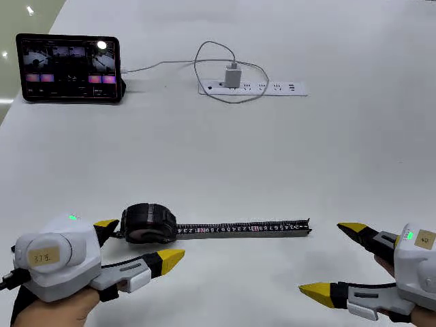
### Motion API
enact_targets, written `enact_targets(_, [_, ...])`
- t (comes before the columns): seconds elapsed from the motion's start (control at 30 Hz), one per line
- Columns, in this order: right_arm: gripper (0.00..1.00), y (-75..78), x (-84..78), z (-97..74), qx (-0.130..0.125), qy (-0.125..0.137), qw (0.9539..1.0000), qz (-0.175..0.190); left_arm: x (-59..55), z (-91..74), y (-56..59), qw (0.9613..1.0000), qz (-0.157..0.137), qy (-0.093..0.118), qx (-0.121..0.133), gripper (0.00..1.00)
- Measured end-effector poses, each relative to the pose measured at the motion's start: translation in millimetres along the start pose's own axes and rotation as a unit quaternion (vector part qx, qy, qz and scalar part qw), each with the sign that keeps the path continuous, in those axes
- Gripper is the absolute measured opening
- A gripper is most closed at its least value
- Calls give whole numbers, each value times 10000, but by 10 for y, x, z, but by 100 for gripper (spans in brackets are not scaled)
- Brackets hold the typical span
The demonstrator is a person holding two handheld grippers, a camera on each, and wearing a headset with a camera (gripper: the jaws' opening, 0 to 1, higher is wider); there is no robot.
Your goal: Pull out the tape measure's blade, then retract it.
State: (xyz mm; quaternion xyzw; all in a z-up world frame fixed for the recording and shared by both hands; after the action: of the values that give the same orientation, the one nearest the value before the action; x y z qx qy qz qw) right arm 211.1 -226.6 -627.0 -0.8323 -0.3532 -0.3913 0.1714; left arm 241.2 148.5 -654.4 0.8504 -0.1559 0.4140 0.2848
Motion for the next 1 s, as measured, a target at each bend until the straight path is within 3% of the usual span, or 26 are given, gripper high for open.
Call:
enact_targets(0.1, [79, 9, -1, -3, -3, -2, 10000, 4, -9, 18, 21, 9999, 158, -69, 11, 83])
enact_targets(0.27, [78, 25, -8, -4, -12, -18, 10000, 8, -17, 29, 63, 9999, 141, -20, 73, 84])
enact_targets(0.63, [73, 135, -4, 12, 52, -113, 9999, -98, -23, 107, 104, 9986, 48, 128, 516, 83])
enact_targets(1.0, [66, 317, 56, 88, 194, -283, 9985, -430, 10, 197, 150, 9938, -31, 180, 1098, 78])
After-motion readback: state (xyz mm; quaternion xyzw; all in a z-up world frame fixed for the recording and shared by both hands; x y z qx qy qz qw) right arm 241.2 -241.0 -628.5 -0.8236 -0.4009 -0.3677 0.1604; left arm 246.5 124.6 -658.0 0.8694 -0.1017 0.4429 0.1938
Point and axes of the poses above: the centre of the closed fingertips' face, and the gripper's own axes: z roughly forward along the fingers, y roughly to its right, x roughly out of its top, the point moved 10 cm from there along -z, roughly backward along the fingers, and after that the axes turned 4 degrees about -x, right-handed, at the moved point
